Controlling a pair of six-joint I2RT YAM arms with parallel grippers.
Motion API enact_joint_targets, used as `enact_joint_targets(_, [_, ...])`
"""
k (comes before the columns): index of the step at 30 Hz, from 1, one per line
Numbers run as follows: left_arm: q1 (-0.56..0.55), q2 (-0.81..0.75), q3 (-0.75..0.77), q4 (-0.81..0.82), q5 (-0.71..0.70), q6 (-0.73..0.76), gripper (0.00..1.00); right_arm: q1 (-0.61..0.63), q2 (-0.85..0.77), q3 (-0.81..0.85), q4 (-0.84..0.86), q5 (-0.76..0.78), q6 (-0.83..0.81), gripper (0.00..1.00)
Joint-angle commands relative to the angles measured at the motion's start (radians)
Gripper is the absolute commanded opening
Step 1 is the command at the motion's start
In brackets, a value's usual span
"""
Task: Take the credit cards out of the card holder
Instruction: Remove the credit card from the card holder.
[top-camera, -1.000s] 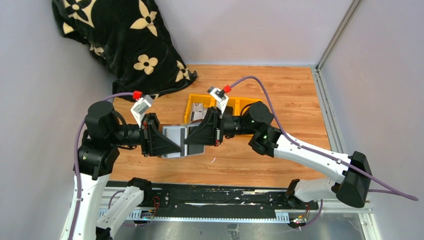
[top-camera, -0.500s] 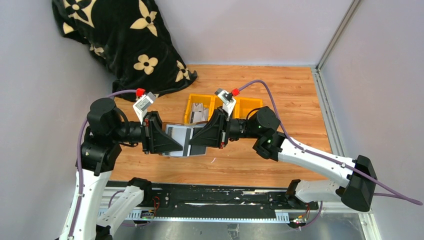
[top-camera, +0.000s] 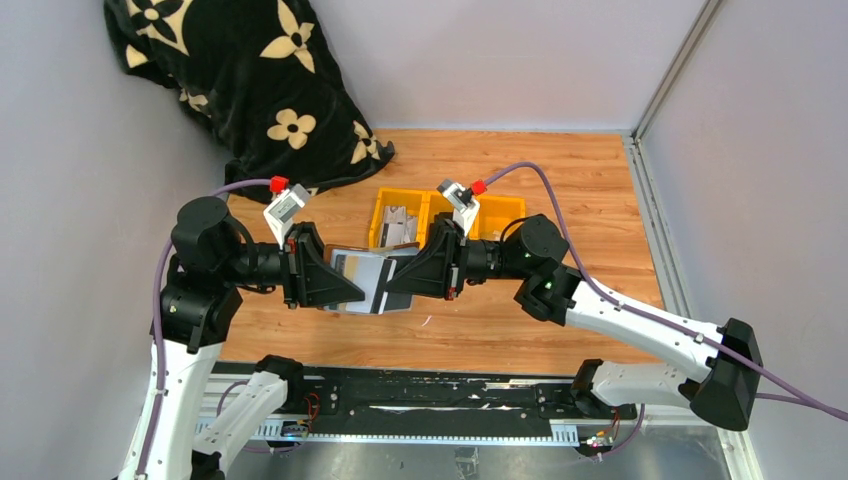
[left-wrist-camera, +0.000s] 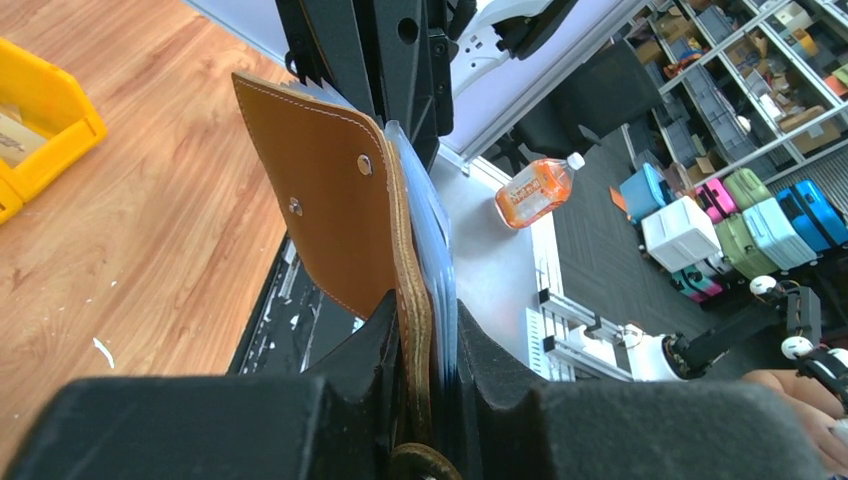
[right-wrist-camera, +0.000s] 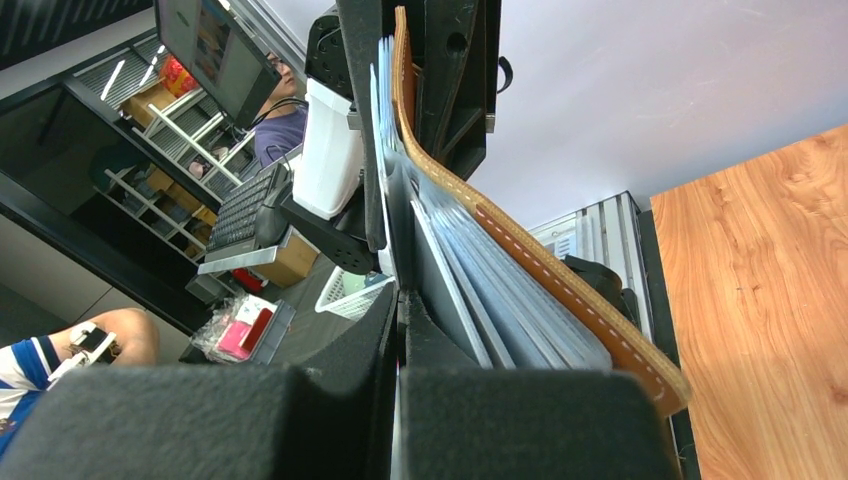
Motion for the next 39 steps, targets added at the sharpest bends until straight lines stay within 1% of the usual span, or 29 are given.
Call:
enact_joint_targets(1, [-0.008,-0.015,0.033,0.059,0.063,-0.02,0.09,-0.017,0.002,-0.022,-0.04,0.003,-0.017,0.0])
enact_joint_targets(2, [-0.009,-0.013,0.034,0.059,0.059,-0.019,0.07,-0.017,0.009,-0.018,-0.027,-0.004,-0.008,0.01])
enact_joint_targets(3, [-0.009,-0.013,0.035,0.058,0.058,-0.019,0.03,-0.017,0.014,-0.014,-0.013,-0.008,0.006,0.1])
enact_joint_targets(4, [-0.009,-0.013,0.035,0.059,0.051,-0.015,0.0,-0.017,0.022,-0.01,0.004,-0.013,0.019,0.2])
enact_joint_targets(5, [-0.009,-0.013,0.035,0.058,0.048,-0.013,0.0,-0.017,0.025,-0.008,0.025,-0.016,0.032,0.3])
enact_joint_targets(7, [-0.009,-0.012,0.034,0.058,0.042,-0.008,0.0,-0.015,0.038,-0.001,0.067,-0.022,0.056,0.41])
enact_joint_targets(9, [-0.008,-0.012,0.032,0.058,0.04,-0.006,0.0,-0.015,0.05,0.006,0.1,-0.024,0.074,0.45])
enact_joint_targets(12, [-0.009,-0.012,0.027,0.053,0.032,0.002,0.0,-0.01,0.072,0.031,0.123,-0.031,0.088,0.45])
enact_joint_targets(14, [-0.009,-0.014,0.028,0.05,0.029,0.006,0.0,-0.008,0.093,0.052,0.124,-0.039,0.092,0.43])
enact_joint_targets(15, [-0.009,-0.013,0.028,0.048,0.029,0.007,0.0,-0.008,0.1,0.057,0.13,-0.042,0.098,0.39])
enact_joint_targets(17, [-0.009,-0.013,0.029,0.041,0.026,0.015,0.0,-0.008,0.112,0.059,0.16,-0.045,0.117,0.29])
enact_joint_targets(20, [-0.009,-0.012,0.032,0.036,0.028,0.017,0.0,-0.01,0.113,0.053,0.173,-0.056,0.126,0.07])
enact_joint_targets(21, [-0.009,-0.012,0.033,0.037,0.029,0.017,0.0,-0.012,0.107,0.045,0.168,-0.056,0.125,0.02])
enact_joint_targets(22, [-0.008,-0.011,0.035,0.037,0.031,0.017,0.01,-0.018,0.097,0.035,0.166,-0.055,0.123,0.0])
enact_joint_targets(28, [-0.009,-0.01,0.038,0.038,0.037,0.018,0.02,-0.077,0.007,-0.046,0.143,-0.059,0.122,0.0])
enact_joint_targets(34, [-0.008,-0.008,0.043,0.037,0.045,0.024,0.02,-0.157,-0.082,-0.095,0.067,-0.103,0.096,0.0])
enact_joint_targets(36, [-0.008,-0.009,0.044,0.033,0.048,0.034,0.01,-0.212,-0.116,-0.099,-0.001,-0.132,0.073,0.0])
enact_joint_targets(37, [-0.006,-0.01,0.045,0.024,0.05,0.043,0.01,-0.255,-0.133,-0.1,-0.053,-0.143,0.064,0.0])
enact_joint_targets(39, [-0.002,-0.01,0.059,-0.013,0.047,0.098,0.0,-0.357,-0.164,-0.112,-0.106,-0.168,0.064,0.0])
